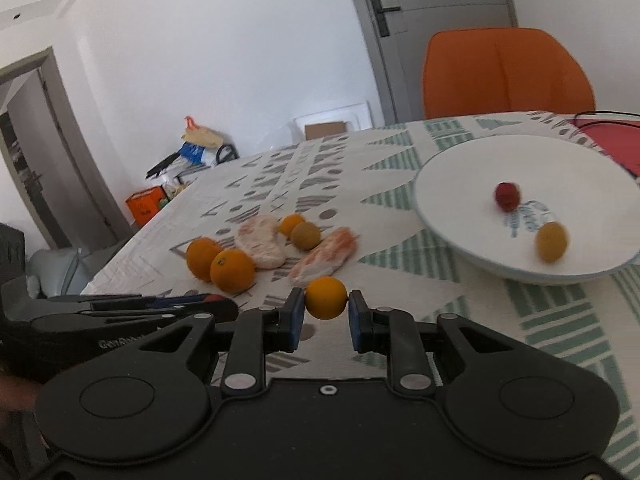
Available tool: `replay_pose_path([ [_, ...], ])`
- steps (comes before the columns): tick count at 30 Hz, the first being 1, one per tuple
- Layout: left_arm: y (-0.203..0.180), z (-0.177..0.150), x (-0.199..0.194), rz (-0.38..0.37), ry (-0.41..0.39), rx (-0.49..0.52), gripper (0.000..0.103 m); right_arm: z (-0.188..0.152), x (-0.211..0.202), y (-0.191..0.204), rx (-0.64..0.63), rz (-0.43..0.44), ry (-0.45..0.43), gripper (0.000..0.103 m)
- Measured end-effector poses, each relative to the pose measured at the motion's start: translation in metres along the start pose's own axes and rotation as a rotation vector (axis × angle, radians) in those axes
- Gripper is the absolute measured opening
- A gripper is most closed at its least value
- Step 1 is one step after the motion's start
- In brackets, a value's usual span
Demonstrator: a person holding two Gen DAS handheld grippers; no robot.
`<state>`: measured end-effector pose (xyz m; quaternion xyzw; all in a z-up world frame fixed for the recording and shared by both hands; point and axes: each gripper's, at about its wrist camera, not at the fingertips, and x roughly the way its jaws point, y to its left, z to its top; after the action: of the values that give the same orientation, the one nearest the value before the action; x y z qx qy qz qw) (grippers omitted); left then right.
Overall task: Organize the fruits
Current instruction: 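Grasp a small mandarin with the right tool while the left tool grasps another red plum, then carry both fruits over the plate and open both tools to release them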
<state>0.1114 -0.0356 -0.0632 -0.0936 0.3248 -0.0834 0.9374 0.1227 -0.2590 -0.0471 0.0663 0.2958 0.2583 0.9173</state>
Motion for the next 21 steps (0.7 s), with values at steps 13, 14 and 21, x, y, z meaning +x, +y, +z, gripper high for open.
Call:
replay_pose_path([
  [13, -0.035, 0.022, -0.005, -0.038, -0.059, 0.078, 0.022, 0.011, -0.031, -0.035, 0.056, -0.077, -0.100, 0.022],
  [14, -0.038, 0.023, -0.003, -0.043, -0.059, 0.084, 0.022, 0.012, -0.033, -0.038, 0.063, -0.084, -0.107, 0.022],
  [21, -0.064, 0.032, 0.008, -0.063, -0.056, 0.141, 0.022, 0.011, -0.043, -0.064, 0.130, -0.137, -0.166, 0.022],
])
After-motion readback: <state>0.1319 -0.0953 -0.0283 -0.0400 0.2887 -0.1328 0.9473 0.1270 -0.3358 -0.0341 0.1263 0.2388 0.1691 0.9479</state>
